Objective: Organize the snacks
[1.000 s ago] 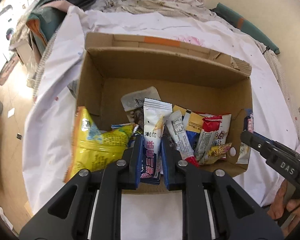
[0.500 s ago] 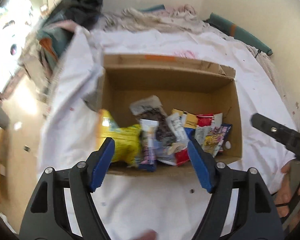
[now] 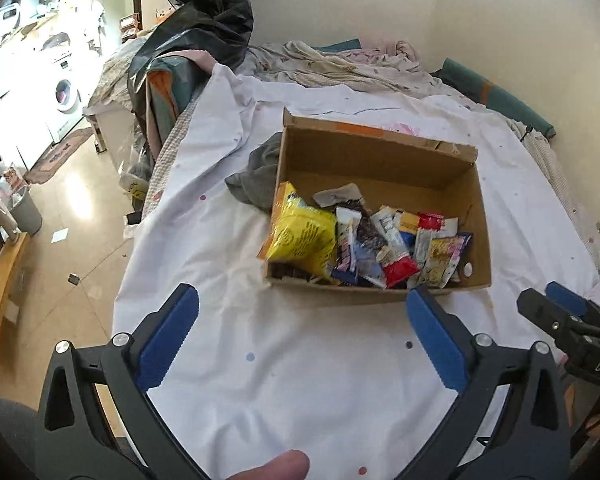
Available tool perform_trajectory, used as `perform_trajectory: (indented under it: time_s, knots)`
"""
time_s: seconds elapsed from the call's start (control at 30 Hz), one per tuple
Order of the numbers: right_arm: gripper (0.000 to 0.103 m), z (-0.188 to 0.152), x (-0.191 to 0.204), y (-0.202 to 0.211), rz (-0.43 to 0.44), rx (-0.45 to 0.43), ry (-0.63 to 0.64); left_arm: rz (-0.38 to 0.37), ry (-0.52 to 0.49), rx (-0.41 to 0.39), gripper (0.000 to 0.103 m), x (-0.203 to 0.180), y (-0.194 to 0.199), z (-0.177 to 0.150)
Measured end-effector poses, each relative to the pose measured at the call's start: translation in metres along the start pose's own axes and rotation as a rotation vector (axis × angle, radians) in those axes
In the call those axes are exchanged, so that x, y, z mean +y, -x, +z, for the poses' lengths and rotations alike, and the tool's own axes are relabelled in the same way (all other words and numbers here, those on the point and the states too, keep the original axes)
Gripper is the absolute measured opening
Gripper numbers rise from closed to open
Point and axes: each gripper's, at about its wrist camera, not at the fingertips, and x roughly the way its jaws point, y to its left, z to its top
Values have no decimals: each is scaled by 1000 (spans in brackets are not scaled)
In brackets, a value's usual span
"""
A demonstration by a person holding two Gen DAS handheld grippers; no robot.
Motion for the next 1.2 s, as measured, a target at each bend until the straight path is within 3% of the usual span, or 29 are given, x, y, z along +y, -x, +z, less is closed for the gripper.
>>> perform_trajectory:
  time_s: [0.27,1.2]
  knots:
    - [103,-9,11,-4,-57,-25,42,13,24,26,102,4,-7,-10]
    - [103,-8,5,-6,-66,-26,9,8,25,30,102,-1,-7,-12]
